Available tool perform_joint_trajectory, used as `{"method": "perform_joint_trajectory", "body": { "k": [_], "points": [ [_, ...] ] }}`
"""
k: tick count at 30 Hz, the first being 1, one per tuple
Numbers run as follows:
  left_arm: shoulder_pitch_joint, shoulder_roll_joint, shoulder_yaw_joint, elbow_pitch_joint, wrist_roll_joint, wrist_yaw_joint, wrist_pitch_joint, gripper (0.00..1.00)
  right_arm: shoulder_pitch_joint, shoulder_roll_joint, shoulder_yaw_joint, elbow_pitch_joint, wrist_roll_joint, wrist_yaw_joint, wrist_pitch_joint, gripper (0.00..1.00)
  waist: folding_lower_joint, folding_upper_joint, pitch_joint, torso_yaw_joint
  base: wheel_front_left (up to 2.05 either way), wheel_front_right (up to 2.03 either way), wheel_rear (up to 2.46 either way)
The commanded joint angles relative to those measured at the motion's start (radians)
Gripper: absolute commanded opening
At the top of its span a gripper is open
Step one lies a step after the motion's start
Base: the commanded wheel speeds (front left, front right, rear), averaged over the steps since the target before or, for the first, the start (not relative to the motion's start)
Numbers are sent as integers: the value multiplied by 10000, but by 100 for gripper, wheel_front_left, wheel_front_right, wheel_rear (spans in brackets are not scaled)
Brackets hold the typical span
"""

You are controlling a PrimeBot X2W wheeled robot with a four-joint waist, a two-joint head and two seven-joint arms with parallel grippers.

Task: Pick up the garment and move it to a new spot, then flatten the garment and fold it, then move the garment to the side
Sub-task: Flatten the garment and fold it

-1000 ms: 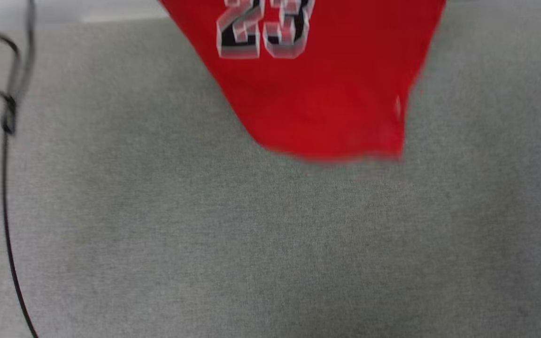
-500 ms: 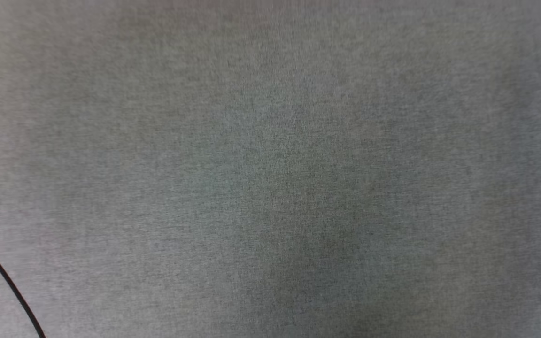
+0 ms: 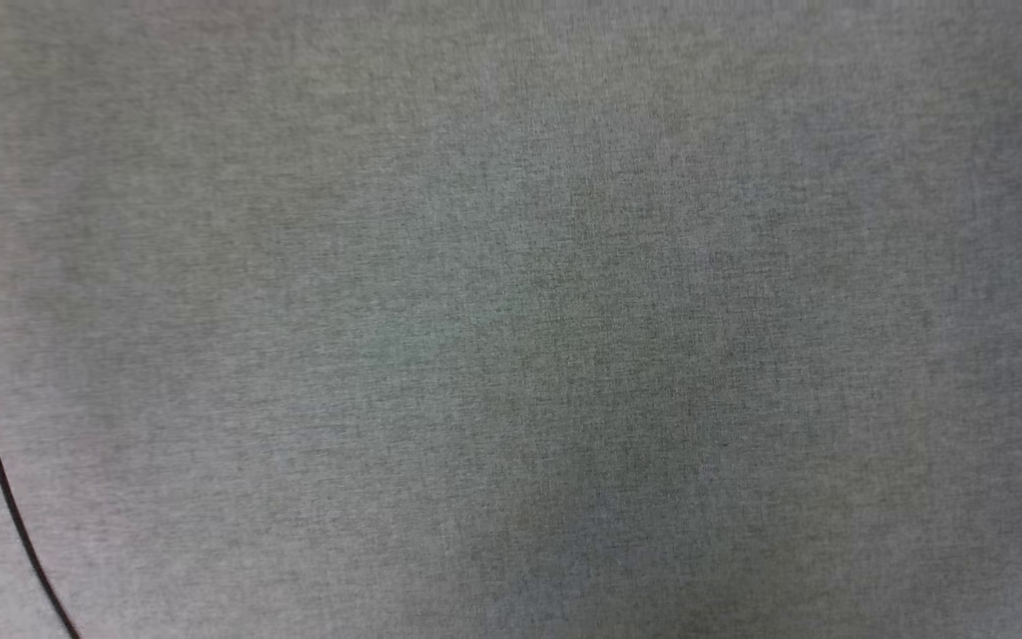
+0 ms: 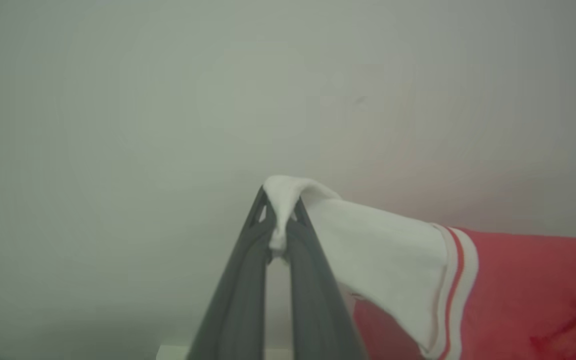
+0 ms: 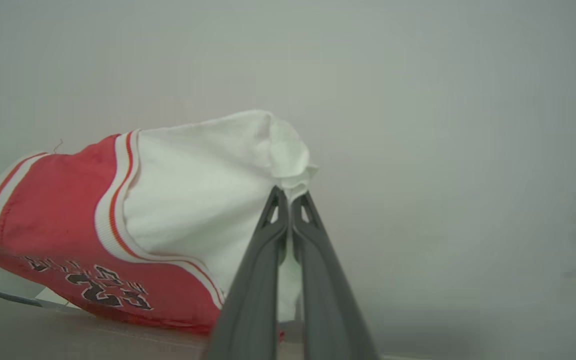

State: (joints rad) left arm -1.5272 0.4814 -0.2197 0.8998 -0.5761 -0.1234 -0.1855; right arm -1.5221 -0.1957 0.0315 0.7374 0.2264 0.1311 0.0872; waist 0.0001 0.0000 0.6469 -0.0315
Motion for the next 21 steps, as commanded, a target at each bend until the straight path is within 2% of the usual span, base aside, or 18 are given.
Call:
{"method": "perform_joint_trajectory", "body": {
  "k": [1,8,16,21],
  "points": [
    [367,-2,8,93,-132,-24,-126,0,343,-99,87,56,233,-7,-141,0,-1,0,-211,79,0,0,0],
    [3086,-283,-289,145,-736,-73,-656,0,3231,-353,931,85,1340,-7,-405,0,-1,0,-1472,286,0,0,0],
    [6870,-275,-292,-795,-1130,-55,-807,0,7167,-654,1204,-1013,2136,-7,-643,0,-1,0,-3192,330,0,0,0],
    [9269,-344,106,-1927,-1019,353,-815,0,9419,-730,875,-2040,2373,-8,-414,0,-1,0,-4164,345,0,0,0]
  ]
}}
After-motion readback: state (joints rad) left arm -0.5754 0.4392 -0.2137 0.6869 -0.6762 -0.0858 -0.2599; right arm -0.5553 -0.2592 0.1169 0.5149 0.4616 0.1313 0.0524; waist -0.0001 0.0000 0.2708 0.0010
